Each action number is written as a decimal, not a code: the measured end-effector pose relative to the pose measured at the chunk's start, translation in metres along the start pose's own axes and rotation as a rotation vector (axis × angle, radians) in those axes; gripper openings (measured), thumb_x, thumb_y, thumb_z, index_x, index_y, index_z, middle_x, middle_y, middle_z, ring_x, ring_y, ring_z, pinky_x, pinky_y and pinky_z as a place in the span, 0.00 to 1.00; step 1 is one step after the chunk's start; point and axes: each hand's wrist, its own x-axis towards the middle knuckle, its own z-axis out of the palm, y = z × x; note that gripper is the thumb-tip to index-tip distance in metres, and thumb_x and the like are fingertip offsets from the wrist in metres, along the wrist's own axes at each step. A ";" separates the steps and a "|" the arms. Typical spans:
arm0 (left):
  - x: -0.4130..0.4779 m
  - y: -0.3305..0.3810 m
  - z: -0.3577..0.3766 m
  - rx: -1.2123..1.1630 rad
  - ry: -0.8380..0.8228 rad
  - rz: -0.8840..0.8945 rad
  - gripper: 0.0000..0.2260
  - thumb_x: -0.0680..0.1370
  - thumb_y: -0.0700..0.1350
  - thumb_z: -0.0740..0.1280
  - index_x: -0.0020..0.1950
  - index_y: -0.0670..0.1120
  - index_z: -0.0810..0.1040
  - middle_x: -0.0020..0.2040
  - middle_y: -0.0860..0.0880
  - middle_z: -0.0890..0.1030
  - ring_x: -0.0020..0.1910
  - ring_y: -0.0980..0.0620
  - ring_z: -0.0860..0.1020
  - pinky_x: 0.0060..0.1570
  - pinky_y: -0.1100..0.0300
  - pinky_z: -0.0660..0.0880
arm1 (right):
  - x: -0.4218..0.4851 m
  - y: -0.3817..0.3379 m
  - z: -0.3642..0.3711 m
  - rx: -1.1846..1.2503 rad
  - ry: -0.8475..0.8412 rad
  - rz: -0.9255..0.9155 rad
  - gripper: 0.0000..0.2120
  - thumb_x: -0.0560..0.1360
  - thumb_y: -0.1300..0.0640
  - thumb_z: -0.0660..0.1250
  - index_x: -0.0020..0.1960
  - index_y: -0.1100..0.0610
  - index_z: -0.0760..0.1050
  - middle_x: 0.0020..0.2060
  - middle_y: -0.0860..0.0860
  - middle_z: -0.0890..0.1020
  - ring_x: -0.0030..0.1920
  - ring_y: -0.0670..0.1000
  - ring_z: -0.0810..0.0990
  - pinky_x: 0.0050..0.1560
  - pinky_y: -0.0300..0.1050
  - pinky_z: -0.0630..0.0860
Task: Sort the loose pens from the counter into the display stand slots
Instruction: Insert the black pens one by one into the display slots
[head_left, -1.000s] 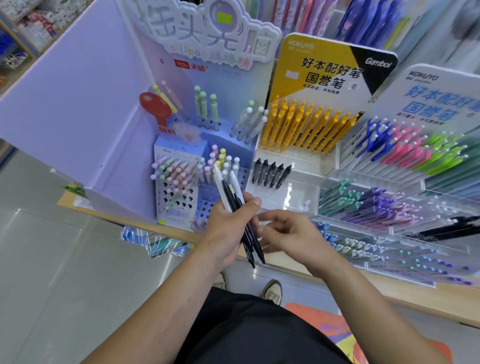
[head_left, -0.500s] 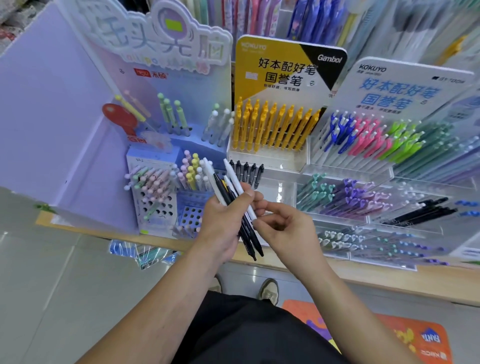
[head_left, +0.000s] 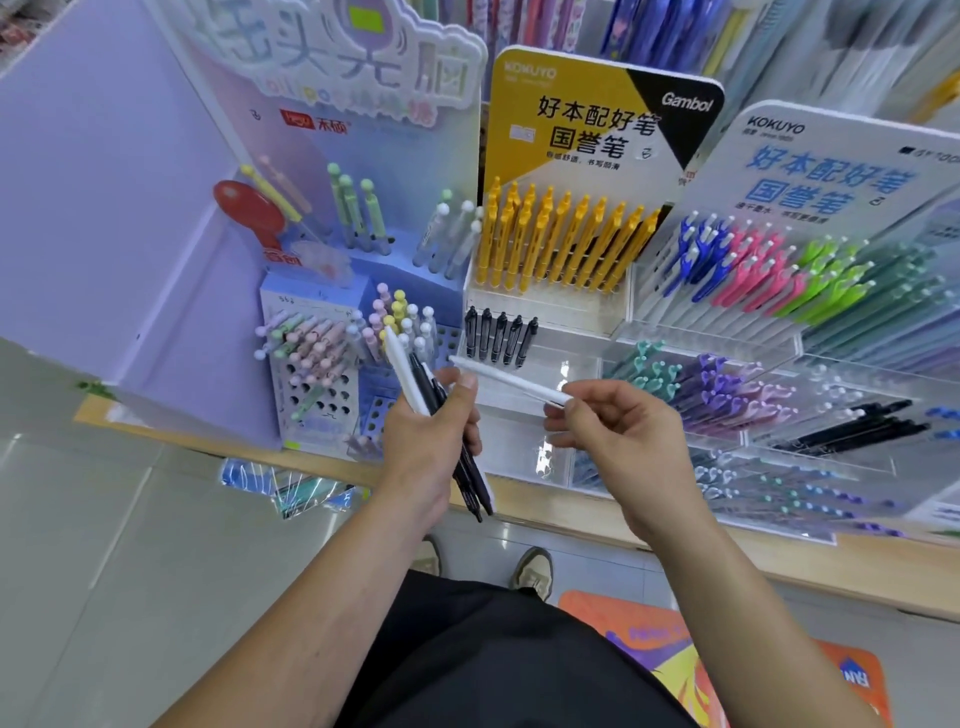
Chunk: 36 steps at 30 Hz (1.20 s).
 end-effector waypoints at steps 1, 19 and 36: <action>0.002 0.001 -0.003 0.001 0.013 0.002 0.08 0.81 0.44 0.74 0.57 0.42 0.82 0.33 0.47 0.79 0.29 0.53 0.74 0.30 0.60 0.74 | 0.000 -0.003 -0.002 -0.022 -0.039 0.005 0.06 0.80 0.68 0.67 0.54 0.62 0.81 0.42 0.59 0.87 0.45 0.60 0.87 0.49 0.55 0.84; -0.001 -0.008 -0.039 0.229 0.081 0.110 0.09 0.79 0.46 0.75 0.47 0.43 0.77 0.32 0.44 0.76 0.28 0.51 0.76 0.32 0.59 0.78 | 0.031 0.051 0.029 -0.475 0.029 -0.243 0.04 0.81 0.58 0.69 0.53 0.52 0.82 0.36 0.55 0.83 0.36 0.57 0.81 0.40 0.54 0.80; -0.006 -0.009 -0.047 0.222 -0.059 0.086 0.10 0.79 0.48 0.75 0.48 0.44 0.78 0.30 0.45 0.78 0.31 0.48 0.78 0.38 0.57 0.78 | 0.054 0.092 0.060 -0.850 -0.038 -0.429 0.04 0.80 0.59 0.68 0.53 0.58 0.81 0.35 0.53 0.83 0.34 0.56 0.79 0.36 0.51 0.77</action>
